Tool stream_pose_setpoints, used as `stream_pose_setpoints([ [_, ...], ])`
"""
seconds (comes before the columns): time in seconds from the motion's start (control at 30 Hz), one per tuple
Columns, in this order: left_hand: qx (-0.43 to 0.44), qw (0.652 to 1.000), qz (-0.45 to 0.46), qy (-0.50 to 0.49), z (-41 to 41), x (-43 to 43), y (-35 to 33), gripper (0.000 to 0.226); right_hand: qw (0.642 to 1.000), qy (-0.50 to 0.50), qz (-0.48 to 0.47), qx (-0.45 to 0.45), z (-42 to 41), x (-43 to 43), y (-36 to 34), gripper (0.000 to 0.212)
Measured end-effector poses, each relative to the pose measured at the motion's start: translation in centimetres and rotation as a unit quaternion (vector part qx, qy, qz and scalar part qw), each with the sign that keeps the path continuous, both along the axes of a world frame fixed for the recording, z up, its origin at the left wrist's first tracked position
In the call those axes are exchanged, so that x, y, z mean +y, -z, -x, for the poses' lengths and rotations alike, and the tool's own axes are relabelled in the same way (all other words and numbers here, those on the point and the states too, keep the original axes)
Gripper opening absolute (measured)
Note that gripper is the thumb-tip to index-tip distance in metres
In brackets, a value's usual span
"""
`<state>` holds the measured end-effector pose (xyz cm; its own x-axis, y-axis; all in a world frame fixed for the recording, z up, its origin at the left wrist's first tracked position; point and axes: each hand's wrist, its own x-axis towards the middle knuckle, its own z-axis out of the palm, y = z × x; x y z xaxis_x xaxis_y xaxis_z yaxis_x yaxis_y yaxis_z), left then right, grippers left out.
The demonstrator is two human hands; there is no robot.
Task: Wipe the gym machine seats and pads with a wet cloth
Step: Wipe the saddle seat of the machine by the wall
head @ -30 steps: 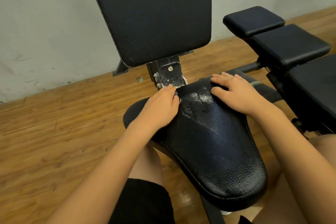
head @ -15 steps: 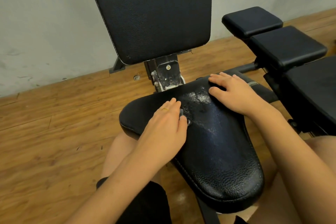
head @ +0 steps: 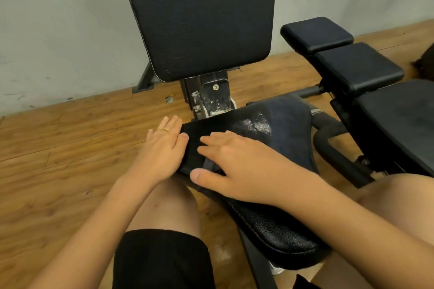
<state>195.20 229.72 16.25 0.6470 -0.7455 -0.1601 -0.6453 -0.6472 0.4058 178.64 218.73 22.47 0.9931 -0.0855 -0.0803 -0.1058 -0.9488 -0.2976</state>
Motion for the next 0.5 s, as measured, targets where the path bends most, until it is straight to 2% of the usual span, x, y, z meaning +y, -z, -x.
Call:
stream_pose_setpoints([
  [0.13,-0.013,1.0,-0.014,0.009,0.0,-0.2,-0.2,0.053,0.999,0.03,0.036,-0.021,-0.4,0.2,1.3,0.062],
  [0.23,-0.014,1.0,-0.025,0.009,-0.3,0.0,-0.3,0.053,0.998,0.027,0.05,-0.031,-0.4,0.7,1.8,0.053],
  [0.3,-0.005,1.0,-0.019,0.023,0.3,-0.5,-0.7,0.052,0.999,0.017,0.03,-0.028,1.1,0.2,1.3,0.044],
  [0.4,0.015,0.999,0.011,0.038,1.8,-1.6,-1.1,0.054,1.0,-0.012,-0.009,-0.019,5.9,-2.5,-0.2,0.056],
  [0.5,-0.026,0.999,0.03,0.027,2.6,-2.0,-0.7,0.055,0.999,-0.004,-0.037,-0.039,9.1,-4.2,-0.7,0.056],
])
